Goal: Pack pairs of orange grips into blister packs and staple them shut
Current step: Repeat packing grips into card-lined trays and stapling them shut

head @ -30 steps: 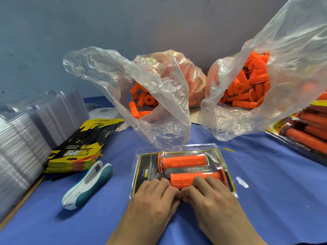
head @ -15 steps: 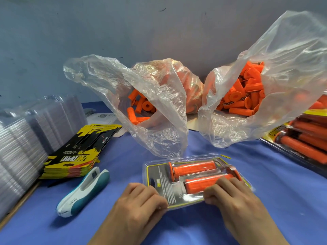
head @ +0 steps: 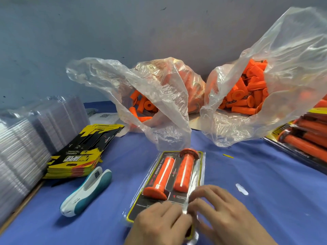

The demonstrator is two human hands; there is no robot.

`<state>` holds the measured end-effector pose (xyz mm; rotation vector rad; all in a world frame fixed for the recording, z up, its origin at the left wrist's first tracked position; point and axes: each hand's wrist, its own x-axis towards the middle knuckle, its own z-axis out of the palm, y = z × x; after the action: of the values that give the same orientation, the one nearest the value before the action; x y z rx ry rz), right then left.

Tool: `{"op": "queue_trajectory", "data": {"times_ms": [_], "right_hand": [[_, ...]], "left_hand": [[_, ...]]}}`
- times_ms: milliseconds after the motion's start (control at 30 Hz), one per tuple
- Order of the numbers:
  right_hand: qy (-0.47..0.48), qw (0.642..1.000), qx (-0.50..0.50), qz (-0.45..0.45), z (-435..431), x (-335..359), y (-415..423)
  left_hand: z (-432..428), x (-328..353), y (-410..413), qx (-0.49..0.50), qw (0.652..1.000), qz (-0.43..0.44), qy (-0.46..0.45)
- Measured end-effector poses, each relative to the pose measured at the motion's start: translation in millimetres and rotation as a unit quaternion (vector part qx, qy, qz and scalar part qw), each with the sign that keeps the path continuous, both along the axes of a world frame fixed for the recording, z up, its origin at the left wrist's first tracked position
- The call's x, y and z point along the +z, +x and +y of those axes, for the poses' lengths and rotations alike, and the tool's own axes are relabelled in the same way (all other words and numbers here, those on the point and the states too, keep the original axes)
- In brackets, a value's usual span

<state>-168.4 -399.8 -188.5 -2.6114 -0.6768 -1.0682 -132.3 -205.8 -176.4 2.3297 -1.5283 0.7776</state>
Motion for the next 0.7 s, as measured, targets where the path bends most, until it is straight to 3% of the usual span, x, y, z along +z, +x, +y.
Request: {"op": "queue_trajectory", "data": {"times_ms": [67,200,367,500,700], "right_hand": [[-0.005,1.0,0.015,0.02,1.7,-0.4,-5.0],[0.017,0.993,0.009,0.12,-12.6,4.9,-13.6],[0.018,0.986,0.025,0.163,-26.2,13.7,-13.0],[-0.058,0.991,0.043,0.112,-1.0,12.0,-24.6],[-0.022,0.999,0.034,0.026,9.8,9.7,-33.0]], "left_hand": [[-6.7,-11.2,-10.7,0.037,0.999,0.006,-0.026],[11.8,1.1,1.9,0.016,0.998,-0.022,-0.064],[28.3,-0.2,10.7,0.044,0.997,-0.047,-0.04],[28.4,-2.4,5.2,0.065,0.996,-0.034,-0.042],[15.2,-2.3,-7.6,0.053,0.995,-0.051,-0.062]]}}
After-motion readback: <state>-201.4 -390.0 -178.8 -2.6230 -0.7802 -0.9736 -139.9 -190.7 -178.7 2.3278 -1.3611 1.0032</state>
